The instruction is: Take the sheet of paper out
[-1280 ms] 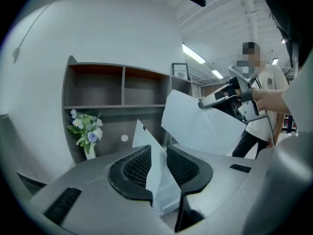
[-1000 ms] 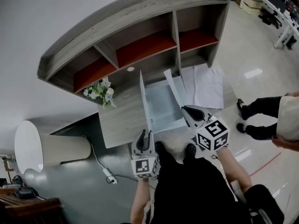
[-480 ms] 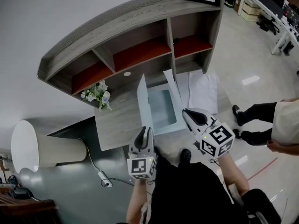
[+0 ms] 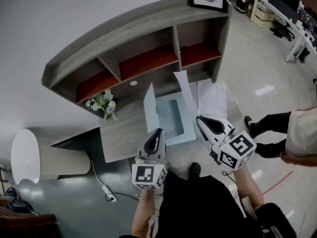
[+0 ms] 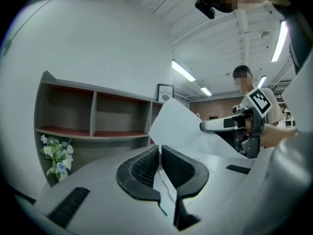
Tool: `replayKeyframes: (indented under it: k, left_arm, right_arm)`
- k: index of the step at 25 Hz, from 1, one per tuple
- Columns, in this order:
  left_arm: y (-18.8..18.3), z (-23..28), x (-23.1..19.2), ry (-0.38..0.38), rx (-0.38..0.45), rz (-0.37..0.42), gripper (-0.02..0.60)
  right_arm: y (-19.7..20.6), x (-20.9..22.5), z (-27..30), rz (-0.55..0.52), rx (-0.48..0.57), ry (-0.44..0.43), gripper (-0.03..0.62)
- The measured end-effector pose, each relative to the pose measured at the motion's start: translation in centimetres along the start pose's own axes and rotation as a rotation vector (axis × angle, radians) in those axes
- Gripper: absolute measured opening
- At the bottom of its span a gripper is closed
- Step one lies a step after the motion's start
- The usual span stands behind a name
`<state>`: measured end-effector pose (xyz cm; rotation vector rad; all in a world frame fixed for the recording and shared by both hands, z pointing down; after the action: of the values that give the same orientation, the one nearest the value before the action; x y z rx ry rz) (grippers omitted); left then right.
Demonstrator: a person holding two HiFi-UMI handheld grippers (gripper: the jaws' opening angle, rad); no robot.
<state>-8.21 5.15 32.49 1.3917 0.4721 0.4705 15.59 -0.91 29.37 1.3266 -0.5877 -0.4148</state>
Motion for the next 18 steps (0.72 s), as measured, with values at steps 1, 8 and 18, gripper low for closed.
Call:
replayKeyframes:
  k: [1, 8, 18]
  left_arm:
    - [-0.3, 0.1, 0.1, 0.003, -0.001, 0.000, 0.029]
    - [-2.4, 0.1, 0.5, 0.027, 0.005, -0.017, 0.015]
    - [-3.5, -1.0, 0.6, 0.042, 0.034, -0.055, 0.014]
  right_arm:
    - [-0.2, 0.1, -0.2, 0.000, 0.007, -0.005, 0.013]
    - [-1.7, 0.3, -1.5, 0.013, 0.067, -0.039, 0.012]
    - [-2.0, 0.1, -2.8, -0.023, 0.085, -0.075, 0.013]
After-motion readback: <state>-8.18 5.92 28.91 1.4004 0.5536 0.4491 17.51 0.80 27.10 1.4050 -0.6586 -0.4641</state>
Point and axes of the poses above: the fingertips, and each gripper's own axes: z forward along the fingers, x to its right, y out of its underside, the point moved 10 cm from there along -z, backward along the fingers, and after that the axes turned 14 degrees about y, right-handed, at the moved point
